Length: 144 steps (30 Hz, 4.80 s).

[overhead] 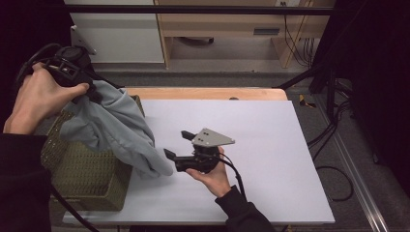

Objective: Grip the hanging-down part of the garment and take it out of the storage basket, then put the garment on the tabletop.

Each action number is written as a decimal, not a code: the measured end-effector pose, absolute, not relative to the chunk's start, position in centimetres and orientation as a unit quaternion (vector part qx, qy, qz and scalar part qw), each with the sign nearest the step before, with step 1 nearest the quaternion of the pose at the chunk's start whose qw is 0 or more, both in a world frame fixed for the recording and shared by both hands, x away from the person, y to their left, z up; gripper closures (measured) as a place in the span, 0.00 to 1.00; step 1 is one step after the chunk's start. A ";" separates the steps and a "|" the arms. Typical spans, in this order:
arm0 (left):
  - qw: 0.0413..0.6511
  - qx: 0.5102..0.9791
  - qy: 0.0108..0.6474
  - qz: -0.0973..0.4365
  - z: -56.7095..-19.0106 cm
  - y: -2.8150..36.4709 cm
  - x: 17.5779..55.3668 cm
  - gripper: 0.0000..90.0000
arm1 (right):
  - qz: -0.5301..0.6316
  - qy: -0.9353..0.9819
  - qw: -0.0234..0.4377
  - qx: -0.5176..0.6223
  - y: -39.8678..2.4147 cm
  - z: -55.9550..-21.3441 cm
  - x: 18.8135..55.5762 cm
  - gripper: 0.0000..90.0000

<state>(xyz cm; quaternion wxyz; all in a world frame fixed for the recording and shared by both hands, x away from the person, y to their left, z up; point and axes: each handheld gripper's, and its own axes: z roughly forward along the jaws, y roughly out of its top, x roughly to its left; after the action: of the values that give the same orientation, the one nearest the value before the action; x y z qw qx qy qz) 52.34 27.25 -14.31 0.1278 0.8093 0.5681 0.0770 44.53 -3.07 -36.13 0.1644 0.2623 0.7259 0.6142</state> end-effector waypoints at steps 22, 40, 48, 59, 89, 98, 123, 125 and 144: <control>0.130 0.809 0.568 0.074 -14.6 27.5 52.5 0.88 | 0.597 0.659 0.263 0.375 -16.3 -40.2 40.9 0.02; 0.133 0.810 0.567 0.070 -14.6 27.6 52.7 0.88 | 0.583 0.643 0.287 0.406 -20.1 -42.7 38.7 0.02; 0.137 0.811 0.565 0.071 -14.7 27.5 52.5 0.88 | 0.582 0.644 0.289 0.403 -20.1 -42.9 38.4 0.02; 0.142 0.828 0.537 0.071 -14.5 25.0 52.2 0.88 | 0.579 0.646 0.288 0.406 -20.4 -43.2 38.3 0.01; 0.180 0.902 0.386 0.069 -14.7 12.0 49.8 0.88 | 0.576 0.648 0.286 0.407 -20.6 -43.2 38.0 0.01; 0.176 0.919 0.349 0.055 -16.5 8.6 49.8 0.88 | 0.577 0.649 0.278 0.411 -20.7 -43.1 37.8 0.01; 0.179 0.937 0.302 0.005 -26.8 5.1 51.4 0.88 | 0.579 0.645 0.282 0.411 -20.8 -43.3 38.0 0.01; 0.182 0.936 0.301 -0.003 -28.0 5.0 51.5 0.88 | 0.580 0.645 0.277 0.412 -20.8 -43.4 38.0 0.01; 0.178 0.941 0.284 -0.039 -34.5 3.4 51.2 0.85 | 0.574 0.648 0.276 0.417 -20.8 -43.4 38.1 0.01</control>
<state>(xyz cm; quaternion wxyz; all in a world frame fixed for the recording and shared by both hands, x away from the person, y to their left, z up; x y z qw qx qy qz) 51.22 3.42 -34.53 0.1784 0.9412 0.2843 -0.0386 38.08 -20.84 -43.43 0.2755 0.4174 0.6482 0.5743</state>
